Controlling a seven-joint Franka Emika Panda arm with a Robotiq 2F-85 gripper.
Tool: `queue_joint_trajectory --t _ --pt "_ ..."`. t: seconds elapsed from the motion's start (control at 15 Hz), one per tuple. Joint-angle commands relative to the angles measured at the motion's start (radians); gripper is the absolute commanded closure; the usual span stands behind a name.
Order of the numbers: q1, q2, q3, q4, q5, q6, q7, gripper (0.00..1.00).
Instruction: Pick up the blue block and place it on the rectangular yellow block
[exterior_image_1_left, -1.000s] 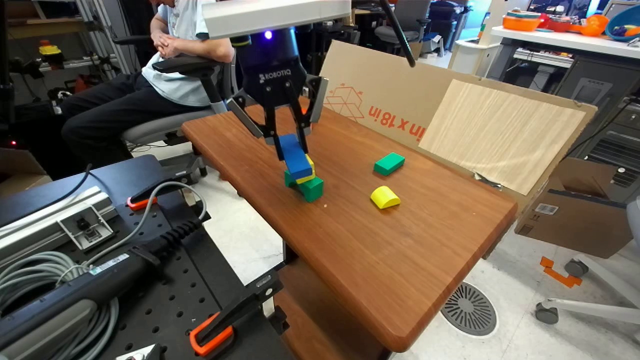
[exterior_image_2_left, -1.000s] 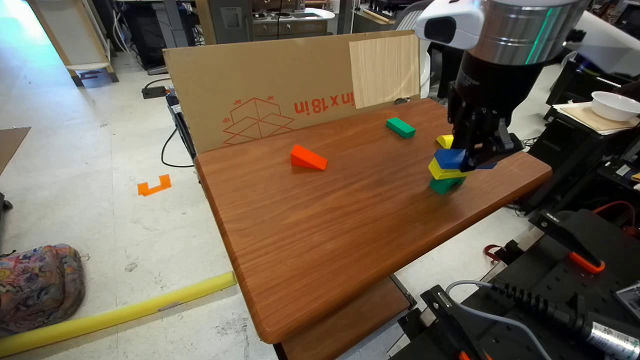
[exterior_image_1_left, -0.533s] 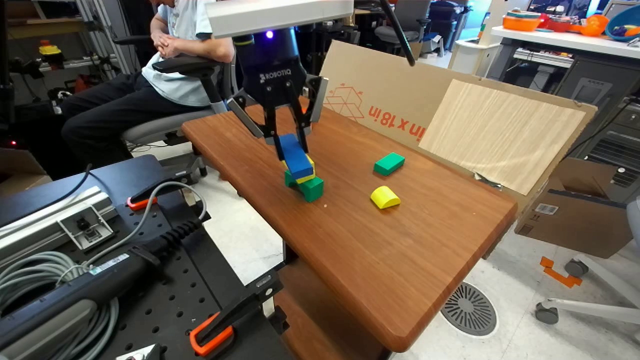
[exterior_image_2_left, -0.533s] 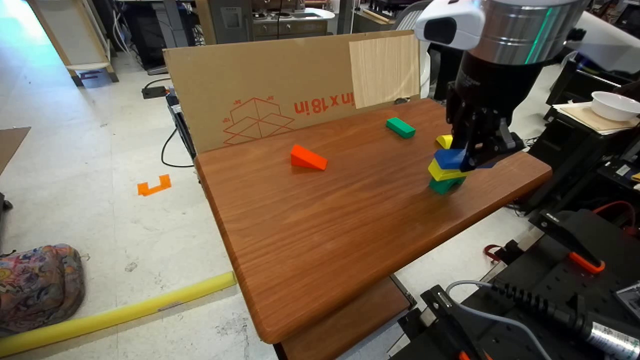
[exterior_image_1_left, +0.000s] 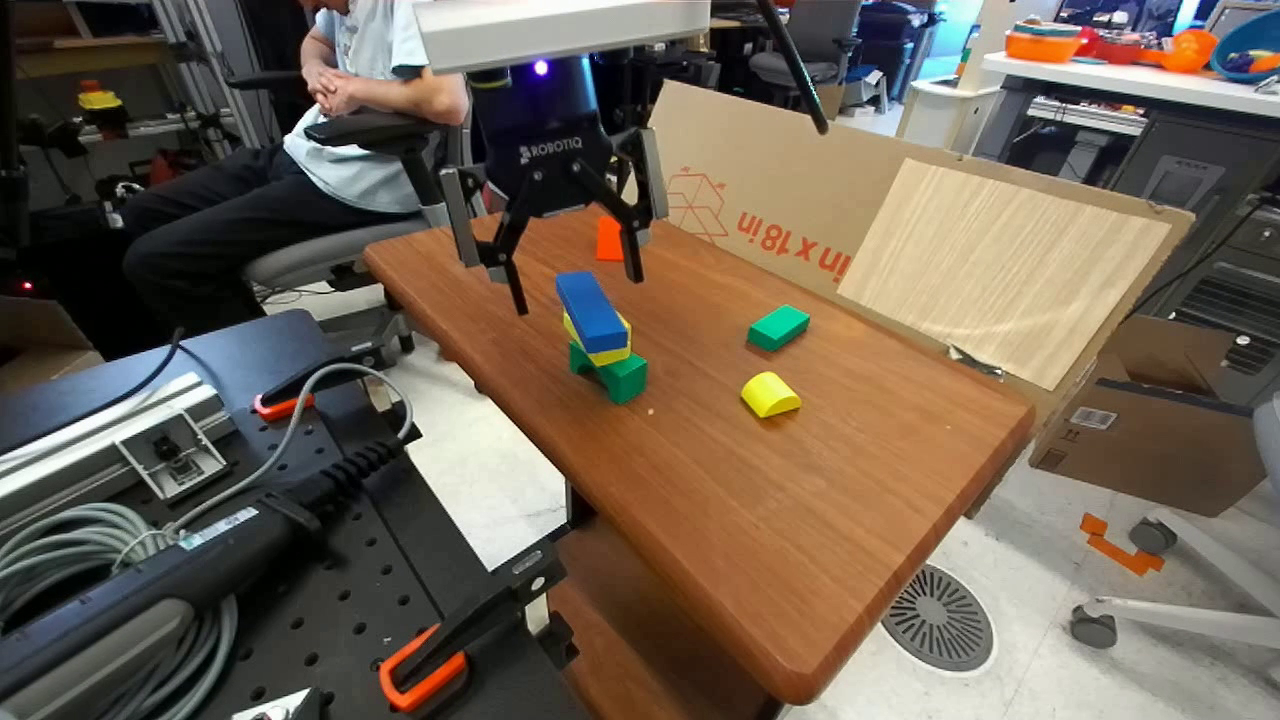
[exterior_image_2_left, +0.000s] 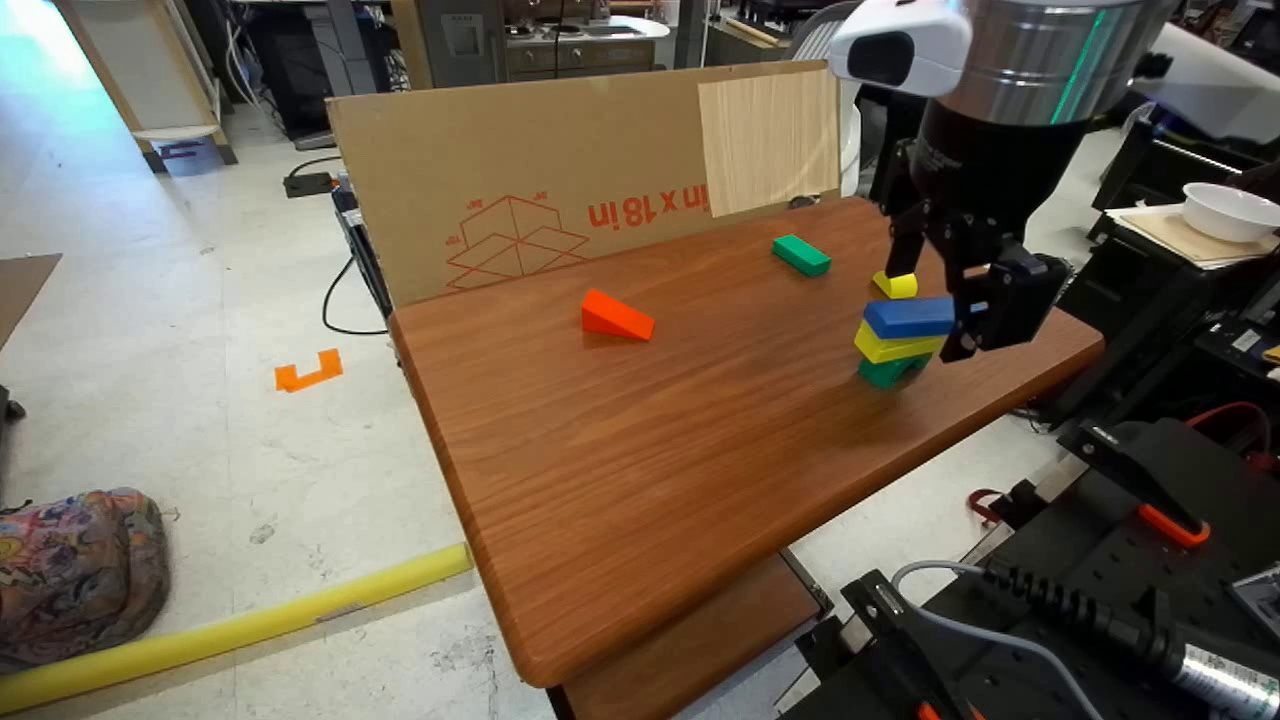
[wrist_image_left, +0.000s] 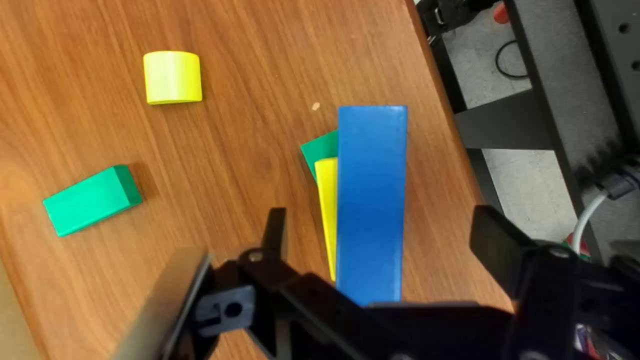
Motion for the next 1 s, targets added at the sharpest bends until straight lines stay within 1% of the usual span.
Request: queue_joint_trajectory --t 0.0,0.13,0.2,0.33,0.6,0.93 --pt "-0.015 -0.059 0.014 -0.023 0.138 -0.035 -0.069 0.0" --pt "-0.022 -0.094 0.01 -0.029 0.247 -0.057 -0.089 0.0" --pt "-0.022 -0.111 0.004 -0.022 0.284 -0.079 -0.069 0.0" --pt "-0.022 -0.133 -0.012 0.008 0.322 -0.135 0.002 0.0" --pt "-0.032 -0.135 -0.044 0.107 0.284 -0.27 0.184 0.0" --pt "-0.051 -0.089 -0.075 0.235 0.334 -0.419 0.343 0.0"
